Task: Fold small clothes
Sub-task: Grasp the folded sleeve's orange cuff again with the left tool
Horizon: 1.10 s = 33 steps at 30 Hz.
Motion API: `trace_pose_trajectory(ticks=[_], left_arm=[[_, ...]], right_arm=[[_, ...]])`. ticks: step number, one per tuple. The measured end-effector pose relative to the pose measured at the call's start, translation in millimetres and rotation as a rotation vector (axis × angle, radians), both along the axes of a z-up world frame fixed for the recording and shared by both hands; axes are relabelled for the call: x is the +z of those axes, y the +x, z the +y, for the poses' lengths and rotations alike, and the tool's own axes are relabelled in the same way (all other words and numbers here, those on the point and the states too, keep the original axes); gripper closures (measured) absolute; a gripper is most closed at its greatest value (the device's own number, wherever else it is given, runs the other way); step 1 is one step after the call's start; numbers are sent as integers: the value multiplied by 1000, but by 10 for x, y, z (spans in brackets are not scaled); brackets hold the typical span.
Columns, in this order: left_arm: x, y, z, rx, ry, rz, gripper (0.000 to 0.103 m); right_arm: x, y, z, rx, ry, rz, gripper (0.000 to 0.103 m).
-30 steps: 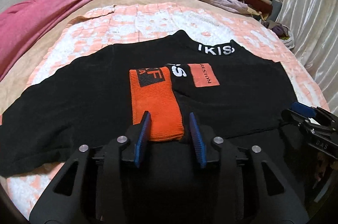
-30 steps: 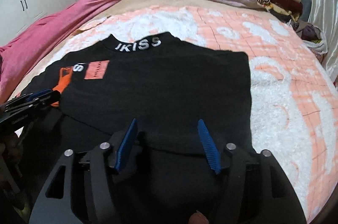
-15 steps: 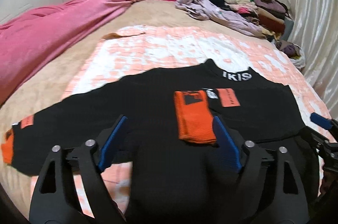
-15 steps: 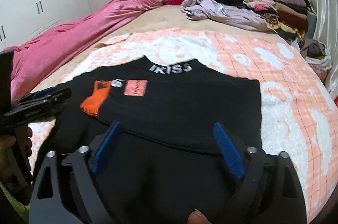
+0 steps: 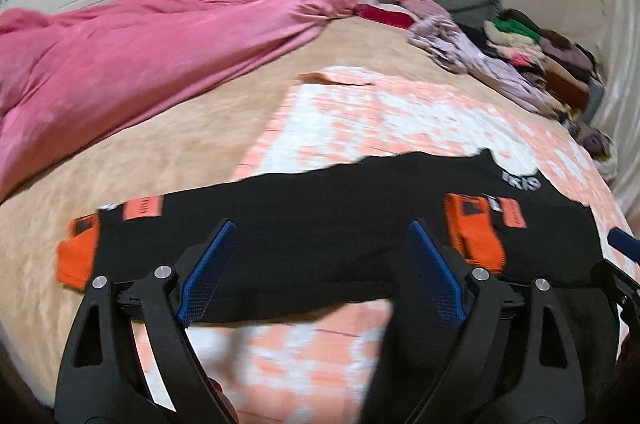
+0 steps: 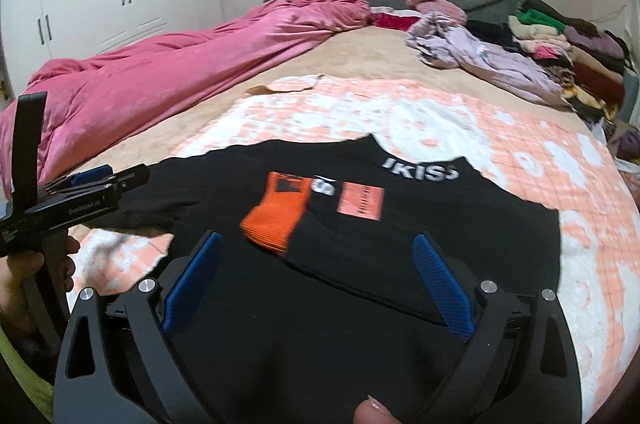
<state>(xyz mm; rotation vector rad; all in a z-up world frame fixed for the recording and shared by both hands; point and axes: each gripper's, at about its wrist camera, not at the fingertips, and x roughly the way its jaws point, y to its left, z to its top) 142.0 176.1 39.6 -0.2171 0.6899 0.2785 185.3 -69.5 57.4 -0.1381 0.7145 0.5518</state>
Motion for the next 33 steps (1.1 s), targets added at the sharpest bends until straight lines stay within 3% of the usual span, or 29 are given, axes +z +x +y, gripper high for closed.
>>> trace_pose_trajectory(ticks=[17,25,31,32,33], left_arm=[[-181,-619,1088,348,-106,25,22],[-347,-811,1460,498,-220,17,22],[-633,-769,1682,578,-352,20,22],[-614,-759,1681,592,-337,5,25],[-597,-748,1680,597,-320,-2,37]], right_arm=[[-107,-139,1151,216,-27,13,7],[-170,-213,1556,274,-23,24,7],[-232,-238,1563,271,7,43,7],[-249,-233,1541,265,14,50,7],[-269,-221,1507,256,24,62,7]])
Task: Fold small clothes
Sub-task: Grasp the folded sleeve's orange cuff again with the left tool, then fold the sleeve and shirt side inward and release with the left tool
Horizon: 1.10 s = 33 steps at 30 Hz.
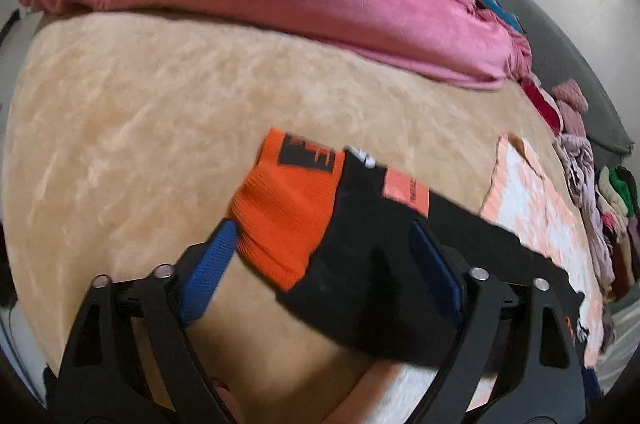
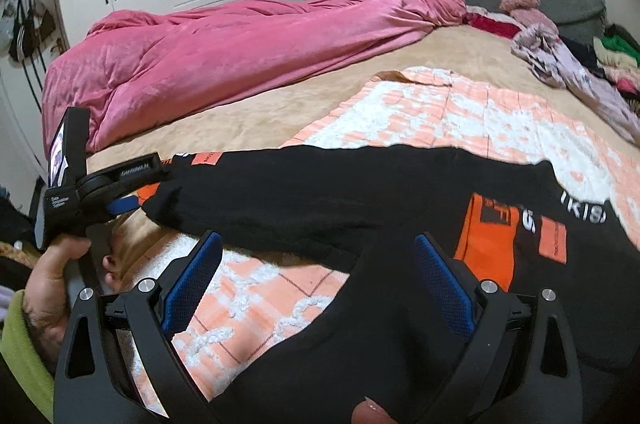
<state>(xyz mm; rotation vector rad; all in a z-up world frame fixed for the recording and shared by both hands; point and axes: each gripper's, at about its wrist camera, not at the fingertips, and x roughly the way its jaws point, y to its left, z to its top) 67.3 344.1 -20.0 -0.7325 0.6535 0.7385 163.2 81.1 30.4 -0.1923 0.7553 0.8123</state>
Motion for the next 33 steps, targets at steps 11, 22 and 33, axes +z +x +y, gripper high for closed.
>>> trace_pose_trajectory(ticks=[11,22,33], left_arm=[[317,0,-290,-157,59,-170,92],[851,384,-1740,-600,126,-318,92],[497,1184,-3083,-1027,-7,-213,67]], right_arm=[[-9,103,-672,-131,76,45,7],[-180,145,-2185,-421,89,108,7],[-128,181,-3023,-610,150,93,7]])
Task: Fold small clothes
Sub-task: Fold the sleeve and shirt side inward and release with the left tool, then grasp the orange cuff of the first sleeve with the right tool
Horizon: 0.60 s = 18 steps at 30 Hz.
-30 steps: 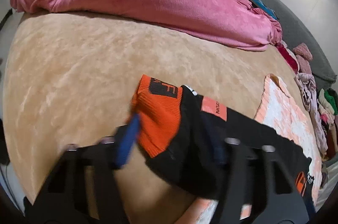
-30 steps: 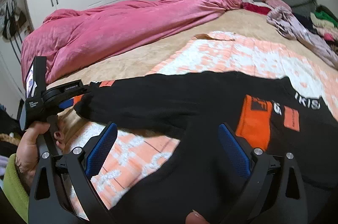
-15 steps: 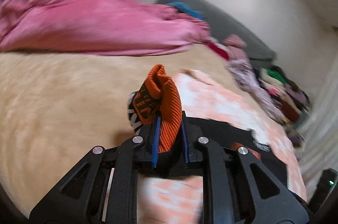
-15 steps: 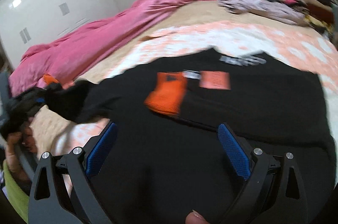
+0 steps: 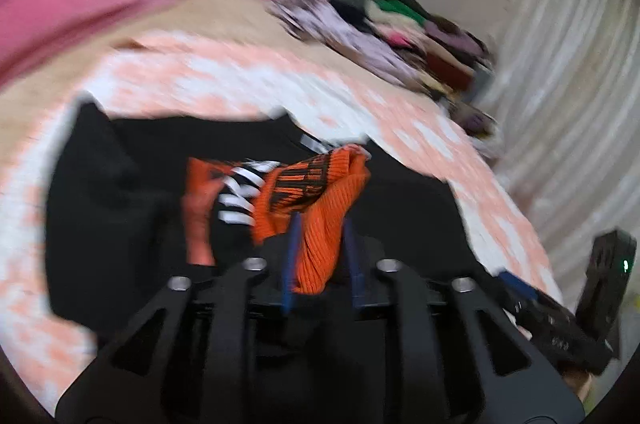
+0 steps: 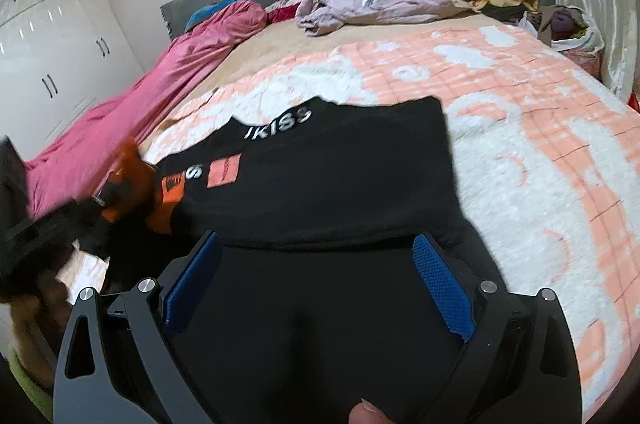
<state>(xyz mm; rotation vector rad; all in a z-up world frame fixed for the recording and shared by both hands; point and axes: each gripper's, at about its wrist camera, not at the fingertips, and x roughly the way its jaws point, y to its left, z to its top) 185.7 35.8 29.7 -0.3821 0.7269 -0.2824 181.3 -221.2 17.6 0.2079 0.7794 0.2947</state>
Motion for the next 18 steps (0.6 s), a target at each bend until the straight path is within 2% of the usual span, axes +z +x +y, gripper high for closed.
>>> trace_pose_trajectory(ticks=[1,2,4,6,10,12,14,18], left_arm=[[-55,3,-49,-54,-34,3,60],[-85,-57,-87,-64,-33,-2,59],[-125,-133,-89,-82,1,-22,59],[-148,-172,-9,-73,-1,-30,59],[-82,-223,369,50,-4,-44,59],[-8,-235,554,126,35,-72,58],[47,-244,713,200,87,-85,58],[85,-260,1056,321,106,-85,57]], right_arm=[[27,6,-30,-5,5,-5,7],[46,16,-35,-7,7,-9,7],[68,45,-19,-5,8,-13,7],[55,109,62,5,10,-6,7],[-8,260,379,75,11,22,10],[-62,328,636,135,4,47,16],[-103,391,840,186,3,64,17],[-182,541,1176,235,-28,78,17]])
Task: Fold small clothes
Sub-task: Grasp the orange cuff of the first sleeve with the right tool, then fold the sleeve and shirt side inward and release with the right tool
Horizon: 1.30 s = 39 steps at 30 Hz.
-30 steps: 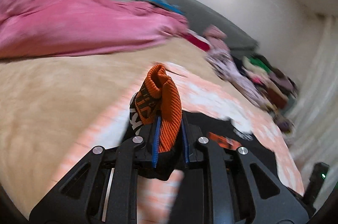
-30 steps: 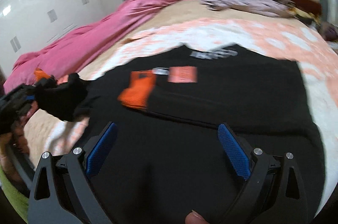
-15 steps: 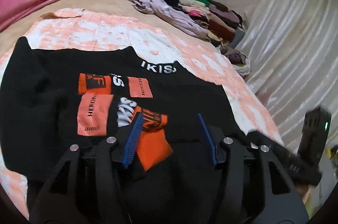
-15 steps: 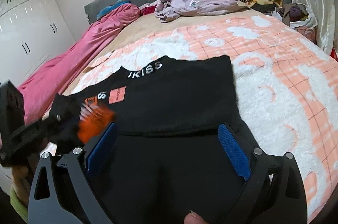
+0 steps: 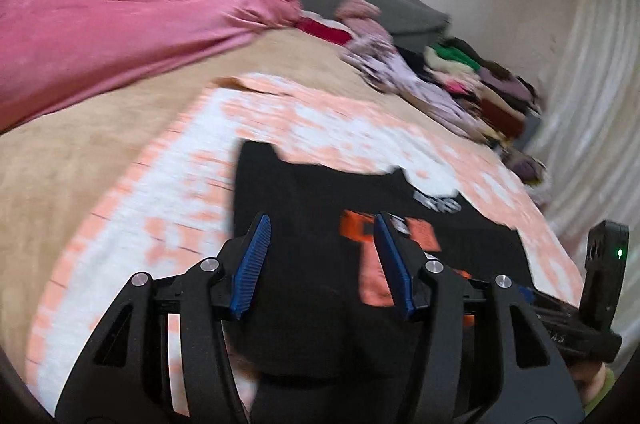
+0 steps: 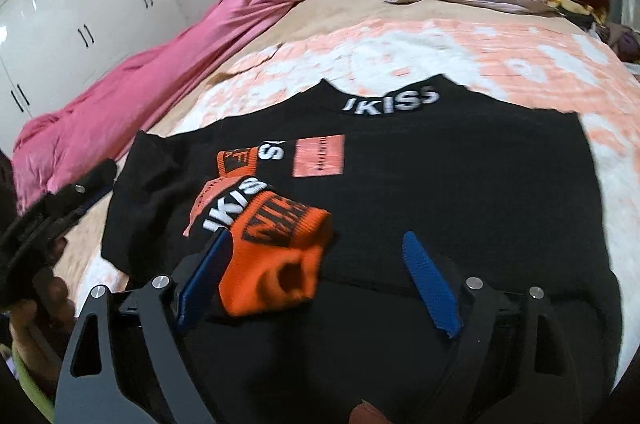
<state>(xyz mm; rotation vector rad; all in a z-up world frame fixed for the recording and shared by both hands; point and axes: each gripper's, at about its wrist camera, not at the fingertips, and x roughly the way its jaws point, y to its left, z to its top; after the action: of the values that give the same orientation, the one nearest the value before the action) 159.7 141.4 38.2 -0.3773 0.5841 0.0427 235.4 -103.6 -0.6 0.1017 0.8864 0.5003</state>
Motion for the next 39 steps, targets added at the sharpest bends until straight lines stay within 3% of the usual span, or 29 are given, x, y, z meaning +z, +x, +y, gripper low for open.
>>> trace_pose_trajectory(ticks=[2,4,6,7,8,14,17,20,25,31,36,39], left_arm=[[1,-8,115,27,-15,1,57],[15,-34,196,40,-33,-3,56],[38,-57,240,57,-28,-10,55],[55,-72,262,66,-23,-14,55],[69,-91,293,74,-23,-19,55],[107,-140,405,106,-39,-37,55],[94,-121,384,100,-32,-30,55],[77,-65,257,65,-7,-18,55],[37,91,-43,-26,29,12,54],[-62,488,-564,-153,86,85,54],[-482,807,-799,-185,200,250,53],[-626,794,-646,-191,122,253,53]], right_arm=[[-81,104,103,5,-9,25,21],[-190,190,189,28,0,71,58],[-244,217,272,74,27,104,68],[-218,201,314,81,8,87,84],[-169,183,337,95,3,68,86],[464,109,221,146,79,-64,88],[825,134,65,125,39,-175,88],[980,287,-214,34,-47,-214,88],[694,594,-589,-94,-233,-143,88],[157,741,-794,-152,-275,-7,86],[-77,829,-847,-182,-288,17,83],[-172,861,-915,-213,-362,-9,82]])
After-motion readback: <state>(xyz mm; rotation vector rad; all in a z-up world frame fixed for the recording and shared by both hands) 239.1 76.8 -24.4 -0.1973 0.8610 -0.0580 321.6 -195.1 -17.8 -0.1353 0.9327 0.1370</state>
